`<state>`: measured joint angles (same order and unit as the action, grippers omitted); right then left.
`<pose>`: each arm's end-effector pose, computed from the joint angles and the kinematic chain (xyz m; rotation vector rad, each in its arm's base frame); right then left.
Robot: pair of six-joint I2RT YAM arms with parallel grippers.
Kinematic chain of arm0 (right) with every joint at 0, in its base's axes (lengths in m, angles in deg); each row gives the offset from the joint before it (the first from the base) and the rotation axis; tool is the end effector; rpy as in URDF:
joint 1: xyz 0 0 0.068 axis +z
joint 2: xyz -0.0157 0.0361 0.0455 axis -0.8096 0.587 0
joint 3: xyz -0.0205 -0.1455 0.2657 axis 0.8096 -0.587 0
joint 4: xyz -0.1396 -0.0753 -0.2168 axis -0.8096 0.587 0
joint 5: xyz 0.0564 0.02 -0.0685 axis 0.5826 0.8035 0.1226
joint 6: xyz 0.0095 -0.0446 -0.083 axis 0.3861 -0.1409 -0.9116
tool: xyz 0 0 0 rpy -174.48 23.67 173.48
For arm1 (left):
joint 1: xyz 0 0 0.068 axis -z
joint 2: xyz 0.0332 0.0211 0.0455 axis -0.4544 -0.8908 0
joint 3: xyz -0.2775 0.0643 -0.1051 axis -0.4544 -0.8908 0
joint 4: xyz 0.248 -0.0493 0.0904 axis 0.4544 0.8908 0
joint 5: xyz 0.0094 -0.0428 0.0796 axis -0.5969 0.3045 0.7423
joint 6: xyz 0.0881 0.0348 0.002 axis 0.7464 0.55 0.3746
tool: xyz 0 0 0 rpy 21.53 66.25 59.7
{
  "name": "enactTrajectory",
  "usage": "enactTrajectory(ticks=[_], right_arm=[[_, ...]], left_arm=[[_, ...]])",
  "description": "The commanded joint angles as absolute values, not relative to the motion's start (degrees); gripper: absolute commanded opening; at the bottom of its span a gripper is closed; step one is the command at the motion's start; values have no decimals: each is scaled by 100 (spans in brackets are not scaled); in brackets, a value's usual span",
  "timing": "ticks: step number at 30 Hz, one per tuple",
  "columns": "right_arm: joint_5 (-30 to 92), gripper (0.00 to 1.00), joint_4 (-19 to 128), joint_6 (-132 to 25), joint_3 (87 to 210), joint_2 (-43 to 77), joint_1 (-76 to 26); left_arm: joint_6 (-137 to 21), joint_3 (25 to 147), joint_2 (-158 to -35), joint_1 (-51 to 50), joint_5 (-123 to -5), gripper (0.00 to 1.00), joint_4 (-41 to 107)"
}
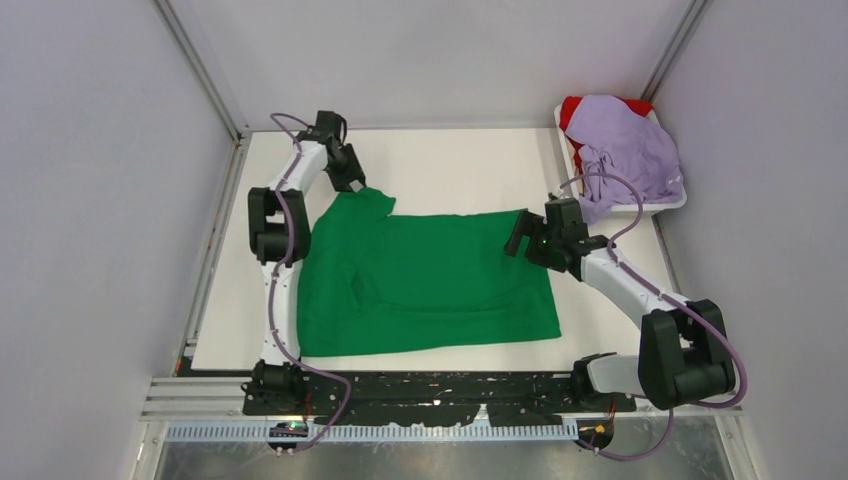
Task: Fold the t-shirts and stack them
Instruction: Grab the side of the flattened tshirt furthest away from the robot with both arms
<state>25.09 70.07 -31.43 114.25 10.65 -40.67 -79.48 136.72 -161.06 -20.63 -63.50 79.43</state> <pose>0.2812 0.0696 0.1895 0.3177 2.4469 0.3648 0.5767 -0.0759 0.1448 -0.5878 2.6290 -0.3975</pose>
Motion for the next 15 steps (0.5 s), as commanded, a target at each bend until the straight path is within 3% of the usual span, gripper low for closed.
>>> enactTrajectory(ticks=[1,3,4,5,15], right_arm=[[2355,95,6855,-3187,11607,1111,-4049],[2194,95,6854,-3215,11682,1184,-4048],[2178,95,6839,-3246,11745,1217,-4050],[2144,95,6830,-3265,11780,1255,-4051],[1956,95,6812,-3513,12785,1948,-4052]], left_arm=[[-7569,13784,-15922,-2052,-6190,38,8302],[-7471,13774,-15905,-2045,-6272,22,8316],[-7406,13739,-15863,-2051,-6335,5,8297],[-7351,13699,-15810,-2049,-6385,0,8242],[-6981,12331,-14697,-2039,-7282,0,7345]])
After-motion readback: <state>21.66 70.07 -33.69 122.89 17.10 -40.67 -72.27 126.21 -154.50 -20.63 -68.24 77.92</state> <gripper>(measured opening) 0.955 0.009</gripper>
